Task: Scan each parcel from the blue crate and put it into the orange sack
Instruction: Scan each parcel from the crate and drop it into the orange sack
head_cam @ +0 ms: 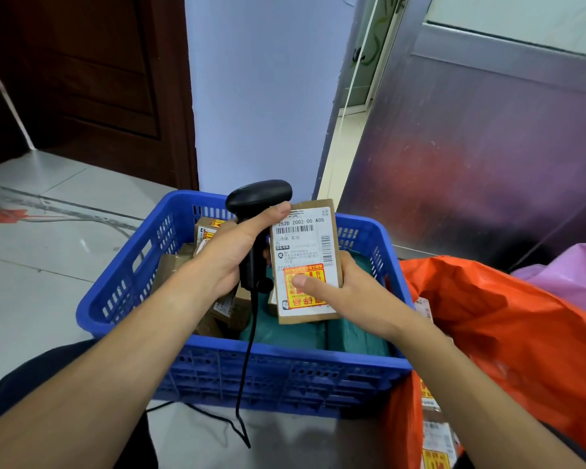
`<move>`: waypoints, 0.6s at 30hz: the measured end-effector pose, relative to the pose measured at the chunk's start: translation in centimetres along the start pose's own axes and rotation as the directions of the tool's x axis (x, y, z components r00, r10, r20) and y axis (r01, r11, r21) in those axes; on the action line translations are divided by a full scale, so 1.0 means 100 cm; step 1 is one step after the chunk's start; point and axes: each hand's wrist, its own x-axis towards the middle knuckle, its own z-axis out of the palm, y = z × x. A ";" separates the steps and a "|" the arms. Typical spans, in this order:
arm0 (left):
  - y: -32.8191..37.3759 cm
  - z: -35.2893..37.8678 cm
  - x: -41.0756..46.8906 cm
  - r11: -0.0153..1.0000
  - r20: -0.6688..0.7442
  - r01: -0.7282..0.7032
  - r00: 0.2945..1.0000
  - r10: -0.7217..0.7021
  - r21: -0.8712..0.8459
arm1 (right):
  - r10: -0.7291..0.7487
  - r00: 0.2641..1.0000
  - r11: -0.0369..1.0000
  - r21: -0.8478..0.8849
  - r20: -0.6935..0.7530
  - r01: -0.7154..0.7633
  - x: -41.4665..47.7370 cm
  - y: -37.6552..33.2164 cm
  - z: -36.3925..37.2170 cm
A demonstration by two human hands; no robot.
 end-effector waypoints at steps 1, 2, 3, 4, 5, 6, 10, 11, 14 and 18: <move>0.001 -0.001 -0.001 1.000 0.012 -0.003 1.000 0.003 0.001 | -0.005 1.000 0.998 0.057 0.002 0.005 0.000 -0.001 0.001; 0.002 -0.001 -0.001 1.000 0.020 -0.004 1.000 0.004 0.001 | -0.012 1.000 0.994 0.106 0.000 0.012 0.000 -0.003 0.001; 0.003 -0.002 -0.002 1.000 0.024 0.000 1.000 0.000 -0.003 | -0.014 1.000 0.989 0.149 -0.008 0.015 0.000 -0.005 0.000; 0.004 -0.003 -0.002 1.000 0.024 0.005 1.000 -0.005 -0.009 | -0.016 1.000 0.983 0.180 -0.015 0.019 0.001 -0.007 -0.001; 0.005 -0.004 -0.001 1.000 0.023 0.016 1.000 -0.016 -0.015 | -0.023 1.000 0.978 0.206 -0.016 0.026 0.001 -0.008 -0.002; 0.006 -0.005 -0.001 0.999 0.025 0.028 0.999 -0.027 -0.018 | -0.029 0.999 0.973 0.227 -0.016 0.032 0.002 -0.008 -0.001; 0.007 -0.004 -0.001 0.997 0.046 0.074 0.996 -0.073 -0.019 | -0.026 1.000 0.964 0.263 -0.002 0.026 0.001 -0.008 0.005; 0.008 -0.004 -0.002 0.996 0.035 0.081 0.996 -0.080 -0.031 | -0.028 1.000 0.966 0.256 0.006 0.025 0.002 -0.008 0.006; 0.008 -0.005 0.001 0.994 0.001 0.084 0.996 -0.084 -0.068 | -0.035 0.999 0.977 0.209 0.008 0.033 0.003 -0.009 0.003; 0.007 -0.010 0.007 0.998 -0.082 0.031 0.996 -0.036 -0.054 | -0.045 0.997 0.994 0.096 -0.055 0.050 0.006 -0.005 -0.010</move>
